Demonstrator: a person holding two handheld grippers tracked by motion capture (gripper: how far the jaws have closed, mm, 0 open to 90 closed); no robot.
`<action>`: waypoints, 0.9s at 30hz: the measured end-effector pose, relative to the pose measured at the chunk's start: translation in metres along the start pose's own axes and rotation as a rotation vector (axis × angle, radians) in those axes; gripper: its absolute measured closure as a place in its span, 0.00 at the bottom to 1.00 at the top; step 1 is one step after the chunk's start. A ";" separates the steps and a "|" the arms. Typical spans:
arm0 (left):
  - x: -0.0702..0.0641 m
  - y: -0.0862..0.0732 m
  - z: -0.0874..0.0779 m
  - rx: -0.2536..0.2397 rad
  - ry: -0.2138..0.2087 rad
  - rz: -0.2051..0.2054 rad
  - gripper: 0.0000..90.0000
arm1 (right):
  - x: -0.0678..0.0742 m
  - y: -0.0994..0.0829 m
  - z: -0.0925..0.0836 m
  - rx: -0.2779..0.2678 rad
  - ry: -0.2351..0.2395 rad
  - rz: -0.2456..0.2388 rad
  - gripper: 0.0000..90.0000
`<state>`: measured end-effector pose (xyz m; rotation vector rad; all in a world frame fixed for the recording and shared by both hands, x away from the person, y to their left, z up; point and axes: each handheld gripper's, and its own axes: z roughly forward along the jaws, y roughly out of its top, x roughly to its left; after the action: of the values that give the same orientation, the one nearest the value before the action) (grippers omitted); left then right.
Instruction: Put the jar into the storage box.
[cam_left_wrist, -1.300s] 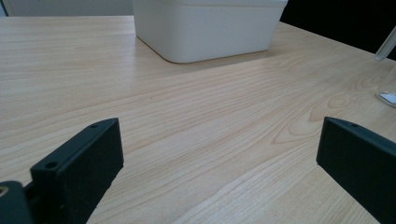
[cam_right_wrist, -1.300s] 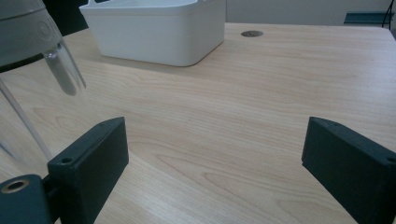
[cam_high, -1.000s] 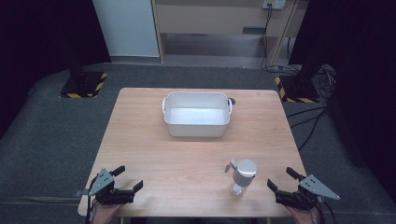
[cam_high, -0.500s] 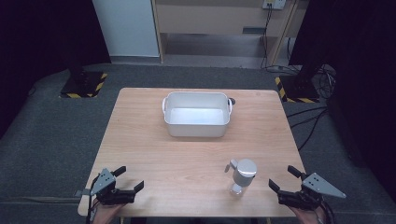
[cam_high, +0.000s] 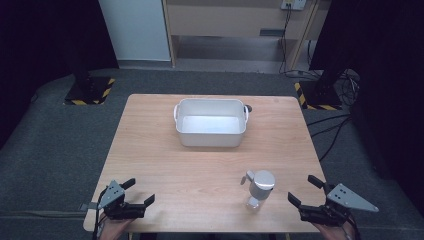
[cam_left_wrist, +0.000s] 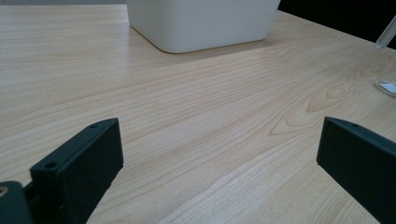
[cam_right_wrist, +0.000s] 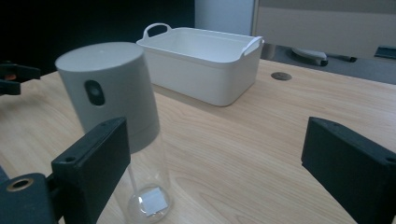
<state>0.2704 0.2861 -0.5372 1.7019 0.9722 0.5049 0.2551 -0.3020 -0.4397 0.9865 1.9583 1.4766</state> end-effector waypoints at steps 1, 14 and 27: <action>0.000 0.000 0.000 0.001 0.000 0.001 0.00 | 0.001 0.001 0.000 0.002 0.006 -0.001 0.09; 0.000 0.000 0.001 0.006 -0.002 0.002 0.00 | 0.022 0.014 0.007 0.032 0.091 -0.039 0.09; 0.000 0.000 0.000 0.003 -0.008 -0.002 0.00 | 0.034 0.021 0.032 0.049 0.164 -0.059 0.10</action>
<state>0.2705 0.2860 -0.5377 1.7044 0.9700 0.4950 0.2633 -0.2523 -0.4280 0.8438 2.1293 1.5250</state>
